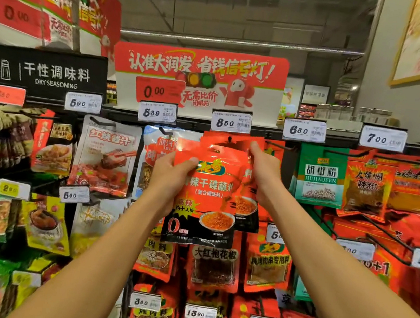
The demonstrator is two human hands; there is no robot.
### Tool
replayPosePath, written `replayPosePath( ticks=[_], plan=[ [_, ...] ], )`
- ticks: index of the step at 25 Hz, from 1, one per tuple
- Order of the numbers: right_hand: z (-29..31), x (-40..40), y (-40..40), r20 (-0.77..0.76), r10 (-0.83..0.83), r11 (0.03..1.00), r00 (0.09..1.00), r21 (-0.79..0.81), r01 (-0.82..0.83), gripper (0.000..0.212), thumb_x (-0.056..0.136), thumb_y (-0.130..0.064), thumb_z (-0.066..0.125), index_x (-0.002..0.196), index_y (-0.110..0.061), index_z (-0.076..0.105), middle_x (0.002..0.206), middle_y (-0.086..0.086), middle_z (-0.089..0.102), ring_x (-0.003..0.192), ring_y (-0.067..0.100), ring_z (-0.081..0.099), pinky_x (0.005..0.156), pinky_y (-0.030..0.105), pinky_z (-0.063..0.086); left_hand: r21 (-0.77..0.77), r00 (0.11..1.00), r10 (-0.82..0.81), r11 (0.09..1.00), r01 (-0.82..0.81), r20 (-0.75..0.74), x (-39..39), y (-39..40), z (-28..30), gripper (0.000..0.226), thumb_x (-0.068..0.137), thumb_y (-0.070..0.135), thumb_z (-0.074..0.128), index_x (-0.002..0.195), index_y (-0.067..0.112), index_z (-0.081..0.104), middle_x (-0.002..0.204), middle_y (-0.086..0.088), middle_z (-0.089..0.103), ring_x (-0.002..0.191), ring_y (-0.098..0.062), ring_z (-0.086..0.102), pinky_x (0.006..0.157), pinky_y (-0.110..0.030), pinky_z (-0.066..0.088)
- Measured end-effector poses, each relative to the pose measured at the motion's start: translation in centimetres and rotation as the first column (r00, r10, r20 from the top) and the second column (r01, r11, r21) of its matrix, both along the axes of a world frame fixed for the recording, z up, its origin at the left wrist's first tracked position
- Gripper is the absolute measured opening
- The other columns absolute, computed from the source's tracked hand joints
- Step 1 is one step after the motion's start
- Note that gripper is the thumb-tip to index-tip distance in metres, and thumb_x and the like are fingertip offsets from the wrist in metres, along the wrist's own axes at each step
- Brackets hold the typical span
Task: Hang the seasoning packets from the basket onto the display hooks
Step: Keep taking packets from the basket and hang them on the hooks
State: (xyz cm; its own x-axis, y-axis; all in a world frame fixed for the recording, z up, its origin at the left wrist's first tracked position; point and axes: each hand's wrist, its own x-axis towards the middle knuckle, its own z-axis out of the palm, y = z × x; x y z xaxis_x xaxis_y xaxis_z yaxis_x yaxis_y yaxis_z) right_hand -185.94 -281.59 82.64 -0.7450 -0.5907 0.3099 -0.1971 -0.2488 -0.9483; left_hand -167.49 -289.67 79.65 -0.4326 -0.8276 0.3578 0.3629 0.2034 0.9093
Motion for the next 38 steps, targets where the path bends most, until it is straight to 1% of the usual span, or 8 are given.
replayPosePath(
  ticks=[8,13,17,24,27,30,33,38],
  plan=[
    [-0.4,0.1,0.8,-0.099,-0.087,0.996,0.991,0.015,0.089,0.032,0.093,-0.053,0.064,0.087,-0.021,0.065,0.070,-0.005,0.074,0.064,0.013,0.072,0.054,0.025,0.051,0.087,0.997,0.075,0.993,-0.076,0.015,-4.9,1.1,3.1,0.024,0.095,0.038,0.066,0.084,0.017,0.065,0.065,0.000,0.074,0.057,-0.015,0.073,0.048,-0.029,0.058],
    [0.9,0.2,0.7,-0.272,-0.211,0.965,0.939,0.095,0.244,0.038,0.096,-0.054,0.056,0.081,-0.020,0.064,0.072,-0.005,0.068,0.060,0.009,0.063,0.039,0.019,0.039,0.147,0.996,0.076,0.986,-0.081,0.040,-5.9,0.2,3.6,0.022,0.093,0.036,0.069,0.085,0.016,0.065,0.082,-0.011,0.076,0.067,-0.024,0.075,0.056,-0.041,0.063],
    [1.1,-0.1,0.3,-0.272,-0.209,0.959,0.939,0.128,0.251,0.044,0.095,-0.058,0.056,0.093,-0.016,0.068,0.083,-0.001,0.071,0.075,0.016,0.068,0.058,0.029,0.050,0.175,0.993,0.078,0.980,-0.093,0.091,-6.3,-0.4,4.2,0.023,0.091,0.038,0.070,0.091,0.015,0.066,0.089,-0.012,0.076,0.076,-0.029,0.075,0.069,-0.047,0.064],
    [0.9,0.7,0.7,-0.333,-0.267,0.942,0.904,0.109,0.318,0.039,0.095,-0.055,0.058,0.082,-0.019,0.058,0.081,-0.003,0.067,0.076,0.017,0.063,0.059,0.032,0.041,0.038,0.969,0.203,0.977,-0.210,0.138,-5.3,0.1,3.5,0.024,0.091,0.039,0.068,0.081,0.017,0.065,0.087,-0.009,0.076,0.079,-0.028,0.075,0.072,-0.045,0.063],
    [-1.8,0.9,2.3,-0.279,-0.159,0.973,0.947,0.120,0.199,0.038,0.092,-0.063,0.056,0.106,-0.027,0.055,0.098,-0.010,0.066,0.084,0.008,0.064,0.063,0.029,0.045,-0.229,0.943,0.286,0.942,-0.245,0.170,-3.2,0.7,0.3,0.029,0.090,0.040,0.067,0.115,0.024,0.063,0.110,0.006,0.069,0.092,-0.008,0.069,0.075,-0.032,0.057],
    [-4.7,1.3,2.5,-0.366,-0.059,0.970,0.929,0.198,0.139,0.050,0.095,-0.056,0.053,0.134,-0.027,0.042,0.108,-0.014,0.064,0.091,0.007,0.063,0.076,0.030,0.050,-0.260,0.963,0.103,0.965,-0.036,0.251,-2.3,0.7,-2.5,0.040,0.088,0.024,0.071,0.121,0.037,0.052,0.112,0.013,0.067,0.088,0.007,0.067,0.073,-0.020,0.052],
    [-3.9,0.3,0.6,-0.342,-0.099,0.958,0.934,0.223,0.183,0.054,0.098,-0.050,0.054,0.139,-0.017,0.043,0.119,0.001,0.063,0.112,0.026,0.061,0.094,0.041,0.049,-0.166,0.962,0.096,0.985,-0.055,0.254,-3.7,-0.2,-2.0,0.033,0.088,0.017,0.074,0.115,0.030,0.058,0.107,0.005,0.072,0.092,-0.008,0.070,0.077,-0.024,0.057],
    [-2.6,-1.8,-2.5,-0.269,-0.094,0.911,0.959,0.365,0.191,0.049,0.099,-0.044,0.057,0.132,-0.010,0.045,0.132,0.011,0.060,0.121,0.034,0.057,0.097,0.044,0.049,-0.085,0.894,0.256,0.967,-0.242,0.367,-7.1,-1.3,-0.5,0.040,0.085,0.019,0.076,0.118,0.019,0.054,0.109,-0.003,0.067,0.097,-0.022,0.065,0.079,-0.034,0.052]
  ],
)
